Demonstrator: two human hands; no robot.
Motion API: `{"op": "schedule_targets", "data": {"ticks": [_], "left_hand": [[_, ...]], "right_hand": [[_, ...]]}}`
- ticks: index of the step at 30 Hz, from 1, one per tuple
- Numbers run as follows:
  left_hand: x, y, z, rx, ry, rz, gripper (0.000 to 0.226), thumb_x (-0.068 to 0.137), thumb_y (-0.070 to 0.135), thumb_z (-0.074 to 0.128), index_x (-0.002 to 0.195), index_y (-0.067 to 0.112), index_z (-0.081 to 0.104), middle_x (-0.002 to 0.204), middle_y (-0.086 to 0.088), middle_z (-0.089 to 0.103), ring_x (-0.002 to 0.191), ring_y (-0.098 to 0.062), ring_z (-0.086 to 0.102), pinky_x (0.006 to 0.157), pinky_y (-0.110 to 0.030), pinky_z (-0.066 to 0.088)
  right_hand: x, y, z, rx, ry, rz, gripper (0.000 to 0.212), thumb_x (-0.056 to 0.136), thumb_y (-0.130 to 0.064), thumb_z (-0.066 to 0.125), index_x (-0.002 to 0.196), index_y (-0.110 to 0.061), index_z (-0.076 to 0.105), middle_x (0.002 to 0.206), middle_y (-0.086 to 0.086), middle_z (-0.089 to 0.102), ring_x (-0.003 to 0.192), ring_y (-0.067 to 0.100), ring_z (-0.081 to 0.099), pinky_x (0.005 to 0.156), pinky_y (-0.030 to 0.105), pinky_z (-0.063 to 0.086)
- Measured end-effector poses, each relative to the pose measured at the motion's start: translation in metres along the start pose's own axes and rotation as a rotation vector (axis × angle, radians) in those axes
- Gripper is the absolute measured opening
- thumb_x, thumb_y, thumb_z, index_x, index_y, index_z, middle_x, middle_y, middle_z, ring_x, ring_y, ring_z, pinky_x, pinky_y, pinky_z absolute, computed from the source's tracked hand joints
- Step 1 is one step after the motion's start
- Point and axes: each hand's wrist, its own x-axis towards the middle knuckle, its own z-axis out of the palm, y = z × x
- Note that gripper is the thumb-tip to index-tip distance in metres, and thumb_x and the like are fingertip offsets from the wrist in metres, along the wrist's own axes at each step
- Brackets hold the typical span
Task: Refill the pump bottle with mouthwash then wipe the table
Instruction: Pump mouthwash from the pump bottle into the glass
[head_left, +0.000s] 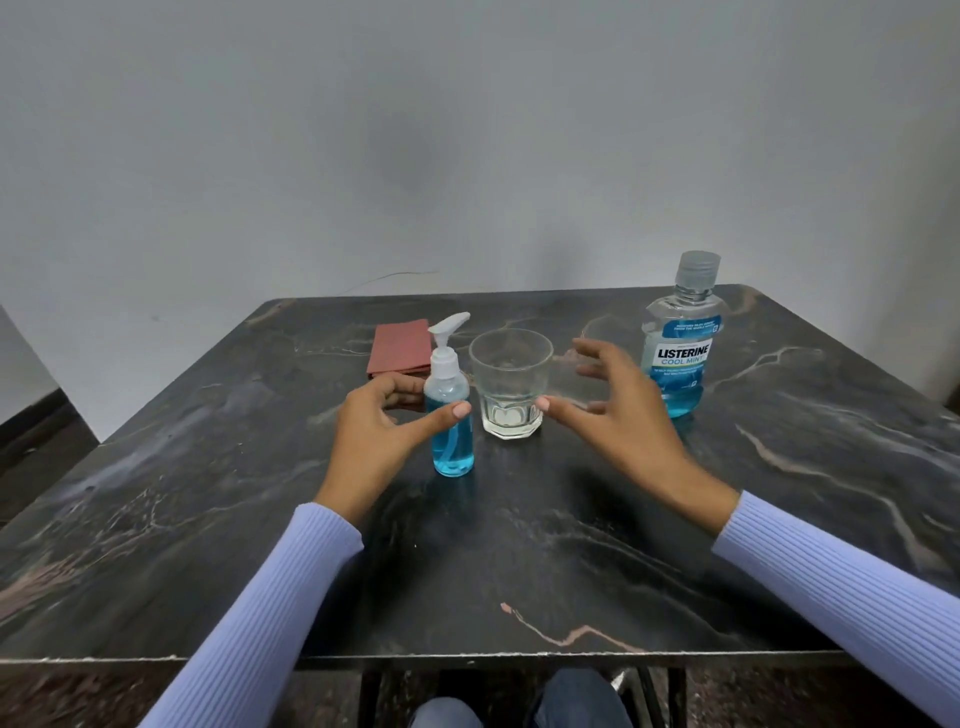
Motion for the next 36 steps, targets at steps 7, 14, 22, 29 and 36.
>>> {"op": "schedule_targets", "data": {"ticks": [7, 14, 22, 29, 36], "left_hand": [[-0.019, 0.024, 0.051, 0.044, -0.012, 0.063, 0.049, 0.047, 0.05, 0.086, 0.077, 0.018, 0.064, 0.076, 0.004, 0.068, 0.074, -0.012, 0.064, 0.062, -0.023, 0.052], [-0.025, 0.035, 0.078, 0.037, -0.061, 0.135, 0.046, 0.053, 0.056, 0.081, 0.079, 0.021, 0.065, 0.075, 0.007, 0.067, 0.068, -0.003, 0.059, 0.057, -0.015, 0.048], [0.008, 0.018, 0.053, 0.079, 0.182, 0.139, 0.08, 0.042, 0.064, 0.078, 0.107, 0.025, 0.053, 0.101, 0.01, 0.055, 0.094, -0.008, 0.053, 0.074, -0.016, 0.042], [0.037, -0.007, 0.063, -0.02, -0.123, -0.077, 0.104, 0.03, 0.058, 0.085, 0.122, 0.028, 0.047, 0.125, 0.006, 0.057, 0.11, -0.008, 0.054, 0.088, -0.024, 0.047], [0.041, -0.012, 0.053, 0.025, -0.169, 0.001, 0.079, 0.032, 0.058, 0.089, 0.101, 0.034, 0.061, 0.099, 0.014, 0.071, 0.097, 0.002, 0.062, 0.076, -0.014, 0.044]], "right_hand": [[-0.034, -0.016, -0.014, -0.003, -0.175, -0.155, 0.057, 0.059, -0.046, 0.081, 0.109, -0.028, 0.058, 0.105, -0.014, 0.067, 0.095, -0.004, 0.063, 0.069, 0.026, 0.058], [-0.034, 0.004, -0.022, 0.071, -0.062, -0.089, 0.045, 0.059, -0.045, 0.078, 0.097, -0.035, 0.057, 0.095, -0.016, 0.069, 0.086, -0.002, 0.067, 0.064, 0.02, 0.055], [-0.009, 0.026, -0.049, 0.083, -0.217, -0.045, 0.051, 0.074, -0.021, 0.077, 0.108, -0.047, 0.049, 0.111, -0.027, 0.059, 0.111, -0.005, 0.057, 0.078, 0.013, 0.053], [-0.011, 0.02, -0.04, 0.019, -0.137, -0.043, 0.079, 0.062, -0.053, 0.077, 0.127, -0.05, 0.031, 0.12, -0.028, 0.052, 0.111, -0.008, 0.053, 0.085, 0.017, 0.051], [0.001, 0.017, -0.033, -0.036, -0.116, -0.101, 0.086, 0.069, -0.039, 0.077, 0.127, -0.056, 0.016, 0.115, -0.018, 0.047, 0.102, 0.002, 0.054, 0.08, 0.014, 0.051]]}}
